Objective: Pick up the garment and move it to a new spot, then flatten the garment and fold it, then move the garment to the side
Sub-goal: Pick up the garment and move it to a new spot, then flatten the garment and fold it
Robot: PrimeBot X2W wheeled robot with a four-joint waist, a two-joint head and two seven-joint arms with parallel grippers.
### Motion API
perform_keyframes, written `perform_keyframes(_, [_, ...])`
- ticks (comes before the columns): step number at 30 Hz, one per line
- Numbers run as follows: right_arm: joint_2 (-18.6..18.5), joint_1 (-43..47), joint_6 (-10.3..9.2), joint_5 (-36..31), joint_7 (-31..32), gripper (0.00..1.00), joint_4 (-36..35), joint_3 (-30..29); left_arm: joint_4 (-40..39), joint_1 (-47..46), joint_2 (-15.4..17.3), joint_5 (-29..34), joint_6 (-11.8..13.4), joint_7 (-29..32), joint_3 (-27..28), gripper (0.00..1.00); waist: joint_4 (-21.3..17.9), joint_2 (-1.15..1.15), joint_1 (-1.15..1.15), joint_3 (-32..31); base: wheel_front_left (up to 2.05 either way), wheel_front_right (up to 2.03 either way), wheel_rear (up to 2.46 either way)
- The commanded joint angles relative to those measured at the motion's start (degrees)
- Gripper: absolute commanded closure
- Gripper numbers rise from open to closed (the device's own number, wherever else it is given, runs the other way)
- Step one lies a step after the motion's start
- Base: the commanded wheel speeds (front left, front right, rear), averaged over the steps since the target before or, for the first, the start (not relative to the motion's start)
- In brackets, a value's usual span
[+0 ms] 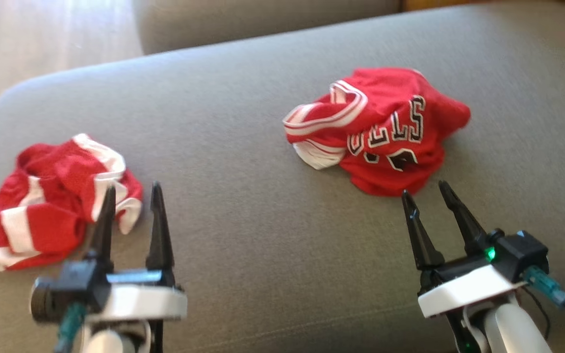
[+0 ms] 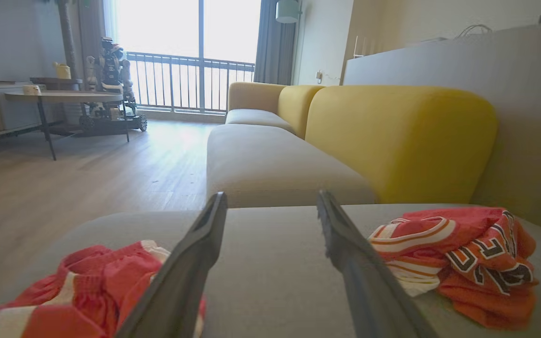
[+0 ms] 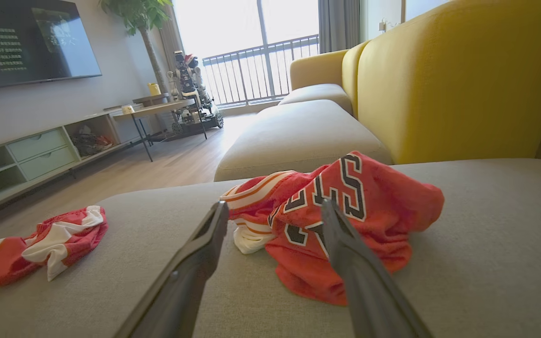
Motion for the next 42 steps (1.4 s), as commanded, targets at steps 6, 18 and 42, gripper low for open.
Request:
perform_keyframes(6, [0.1,2.0,-0.01,-5.3,-0.5,0.0,-5.1,-0.6,-2.6,6.4,0.1,3.1,1.8,-0.3,2.3,0.0,3.8,-0.01,0.0,-5.5,0.0,0.0,0.0])
perform_keyframes(18, [0.1,7.5,-0.01,-8.0,-0.5,0.0,-6.4,-4.8,-2.5,12.4,0.1,4.9,4.8,-0.3,3.4,0.0,3.7,-0.01,0.0,-7.3,0.0,0.0,0.0])
perform_keyframes(42, [0.1,7.8,-0.01,-6.0,-0.5,0.0,-6.5,-4.4,-1.3,12.3,0.1,6.4,4.1,-0.3,1.9,0.0,4.6,-0.01,0.0,-8.2,0.0,0.0,0.0])
